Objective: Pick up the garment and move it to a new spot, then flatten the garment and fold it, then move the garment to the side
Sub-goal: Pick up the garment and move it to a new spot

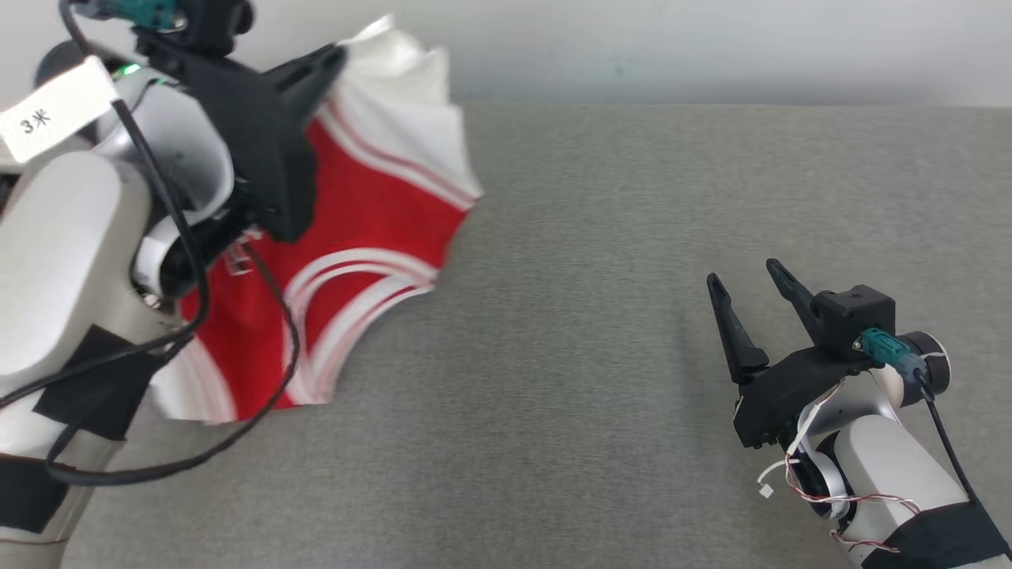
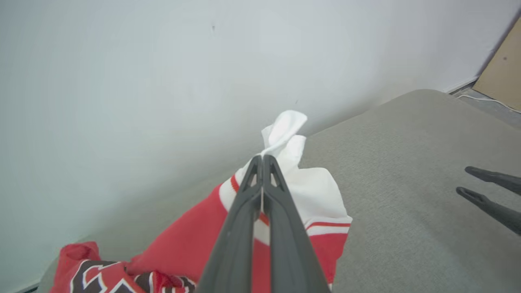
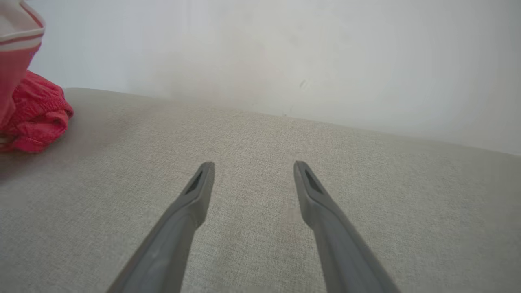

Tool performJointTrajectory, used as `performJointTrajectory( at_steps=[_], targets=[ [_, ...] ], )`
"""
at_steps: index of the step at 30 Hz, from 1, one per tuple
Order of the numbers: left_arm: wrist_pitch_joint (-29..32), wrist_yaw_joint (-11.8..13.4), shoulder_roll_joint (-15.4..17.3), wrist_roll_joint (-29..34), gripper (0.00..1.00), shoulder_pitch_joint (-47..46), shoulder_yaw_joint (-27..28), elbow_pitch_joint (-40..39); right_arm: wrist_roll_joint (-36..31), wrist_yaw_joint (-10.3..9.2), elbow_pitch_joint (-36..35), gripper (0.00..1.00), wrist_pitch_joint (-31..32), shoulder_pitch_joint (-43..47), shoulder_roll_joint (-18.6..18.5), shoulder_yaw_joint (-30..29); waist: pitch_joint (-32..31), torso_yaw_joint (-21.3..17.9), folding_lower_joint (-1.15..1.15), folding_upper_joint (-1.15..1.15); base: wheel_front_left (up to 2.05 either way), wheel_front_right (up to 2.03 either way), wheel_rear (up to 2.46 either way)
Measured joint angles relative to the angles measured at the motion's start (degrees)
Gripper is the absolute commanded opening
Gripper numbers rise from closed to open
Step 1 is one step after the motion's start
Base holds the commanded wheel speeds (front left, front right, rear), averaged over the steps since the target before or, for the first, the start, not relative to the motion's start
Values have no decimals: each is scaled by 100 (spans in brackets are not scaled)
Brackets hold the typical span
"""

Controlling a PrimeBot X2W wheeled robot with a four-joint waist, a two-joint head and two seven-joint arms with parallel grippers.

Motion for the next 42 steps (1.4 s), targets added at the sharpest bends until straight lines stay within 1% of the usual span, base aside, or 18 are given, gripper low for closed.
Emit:
performJointTrajectory(
  at_steps=[5,9,13,17,19,20,24,26,31,32,35,38,39,40,41,42],
  targets=[
    [-80,0,-68,-291,0,-102,-468,-575,56,-10,105,100,-108,7,49,-70,-51,-366,0,-1,0,0,0],
    [-124,0,-249,-463,0,-166,-723,-900,145,-20,140,100,-181,5,98,-100,-54,-665,0,-1,0,0,0],
    [-222,0,-648,-502,0,-185,-1038,-987,197,-20,168,100,-252,5,91,-180,-14,-937,0,0,0,0,0],
    [-387,0,-1260,-659,0,-193,-1308,-818,199,-20,196,100,-330,3,73,-252,76,-1139,0,-1,0,0,0],
    [-479,0,-1514,-756,0,-185,-1436,-713,200,-20,234,100,-350,-7,68,-263,141,-1201,0,0,0,0,0],
    [-537,0,-1618,-824,0,-181,-1481,-637,200,-20,248,100,-353,-15,70,-263,171,-1232,1,0,0,0,0],
    [-702,0,-1844,-861,0,-163,-1679,-311,205,-15,292,100,-415,-127,74,-271,253,-1345,1,0,0,0,0],
    [-801,0,-1897,-877,0,-141,-1797,-140,225,-11,302,100,-454,-145,76,-274,278,-1391,1,0,0,0,0],
    [-994,0,-1860,-960,0,207,-2109,444,241,-11,352,100,-506,-137,80,-292,342,-1438,1,0,0,0,0],
    [-994,0,-1860,-960,0,207,-2109,444,241,-11,352,100,-506,-137,80,-292,342,-1438,1,0,0,0,0],
    [-1183,0,-1852,-961,0,504,-2265,832,247,-11,368,100,-555,-129,83,-302,384,-1442,1,-1,0,0,0],
    [-1444,0,-1870,-973,0,592,-2317,1230,248,-11,421,100,-581,-135,92,-296,422,-1442,1,0,0,0,0],
    [-1515,0,-1864,-971,11,592,-2345,1350,248,-9,428,100,-594,-143,96,-291,432,-1443,1,0,0,0,0],
    [-1596,0,-1862,-961,76,592,-2371,1441,247,5,428,100,-598,-157,101,-290,442,-1444,1,0,0,0,0],
    [-1670,0,-1872,-958,100,593,-2375,1515,247,5,434,100,-599,-178,105,-286,450,-1445,1,0,0,0,0],
    [-1720,0,-1876,-958,100,592,-2408,1557,247,5,439,100,-605,-205,104,-290,456,-1442,1,0,0,0,0]
  ],
)
